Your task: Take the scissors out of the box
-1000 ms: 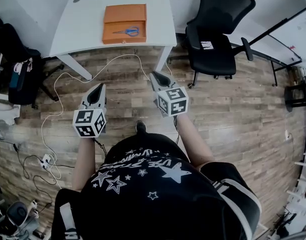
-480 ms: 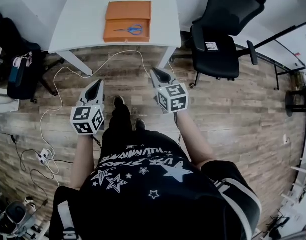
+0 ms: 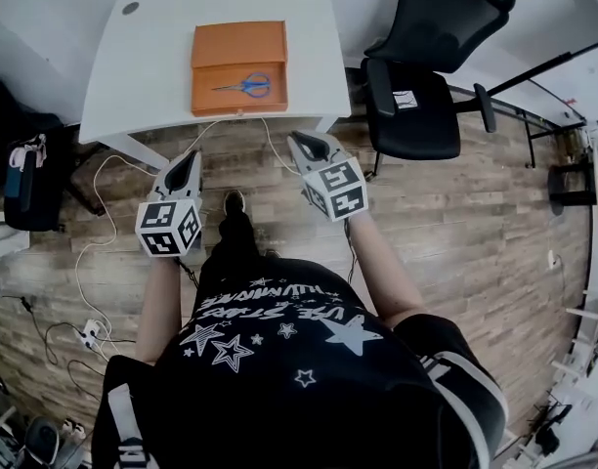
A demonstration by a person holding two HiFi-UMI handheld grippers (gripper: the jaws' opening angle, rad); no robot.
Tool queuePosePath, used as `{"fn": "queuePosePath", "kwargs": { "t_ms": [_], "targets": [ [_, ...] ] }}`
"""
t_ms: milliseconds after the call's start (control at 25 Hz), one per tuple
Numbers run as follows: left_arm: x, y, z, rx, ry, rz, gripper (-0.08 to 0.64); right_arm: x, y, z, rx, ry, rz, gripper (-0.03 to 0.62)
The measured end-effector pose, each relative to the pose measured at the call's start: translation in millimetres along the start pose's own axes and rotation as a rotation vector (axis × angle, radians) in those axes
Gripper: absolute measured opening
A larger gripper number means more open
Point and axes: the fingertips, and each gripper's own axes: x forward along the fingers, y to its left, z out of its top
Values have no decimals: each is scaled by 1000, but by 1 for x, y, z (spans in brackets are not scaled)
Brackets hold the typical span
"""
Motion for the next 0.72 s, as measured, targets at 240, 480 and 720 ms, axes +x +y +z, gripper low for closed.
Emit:
{"fn": "queuePosePath", "kwargs": {
  "t_ms": [240,480,720],
  "targets": [
    [71,63,32,12,26,-42,18,99,-32,28,-186,173,18,52],
    [73,67,38,10,39,-60,18,113,-43,14,-377,347,19,54],
    [-163,-72,-44,-5,-67,124,18,-66,97,-65,-715,375,181,57]
  ]
}}
